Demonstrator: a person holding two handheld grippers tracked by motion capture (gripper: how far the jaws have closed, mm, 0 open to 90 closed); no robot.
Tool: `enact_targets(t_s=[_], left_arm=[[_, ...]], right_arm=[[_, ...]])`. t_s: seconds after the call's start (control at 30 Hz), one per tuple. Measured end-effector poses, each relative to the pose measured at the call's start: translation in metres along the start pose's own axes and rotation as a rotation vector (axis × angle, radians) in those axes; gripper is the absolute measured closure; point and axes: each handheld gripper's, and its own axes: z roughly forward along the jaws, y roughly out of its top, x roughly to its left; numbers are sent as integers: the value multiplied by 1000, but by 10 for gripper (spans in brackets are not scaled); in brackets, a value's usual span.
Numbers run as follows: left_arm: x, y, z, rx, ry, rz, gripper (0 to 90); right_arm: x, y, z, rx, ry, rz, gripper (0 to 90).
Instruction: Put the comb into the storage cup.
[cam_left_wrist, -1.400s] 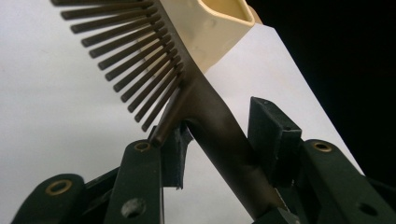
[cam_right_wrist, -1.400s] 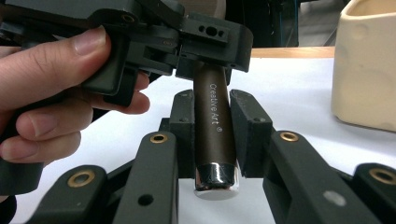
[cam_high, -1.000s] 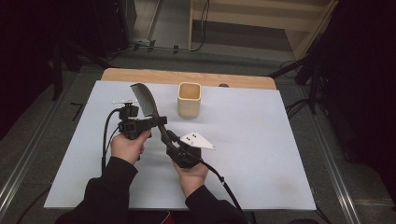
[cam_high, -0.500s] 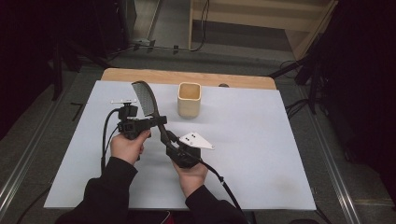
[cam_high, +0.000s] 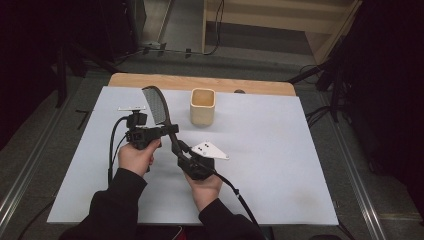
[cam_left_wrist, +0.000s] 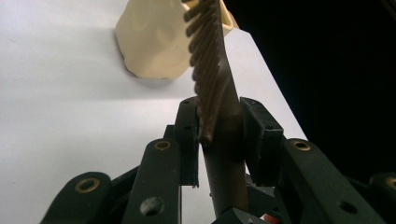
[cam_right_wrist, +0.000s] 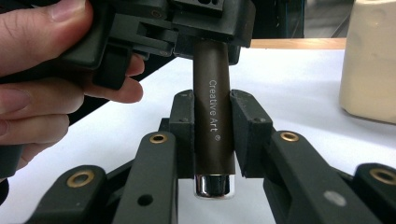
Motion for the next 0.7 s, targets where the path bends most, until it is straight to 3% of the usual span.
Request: enact_targets(t_s=[0.37,0.53,0.7], left_arm=[[4,1,-3,1,-19,-16,726],[3,2,-4,5,0,3,726],[5,3,-5,4,23,13,726]], right_arm=[[0,4,1,20,11,-22,659],[-2,5,1,52,37,-9,562],[-2,5,1,77,71,-34,455]])
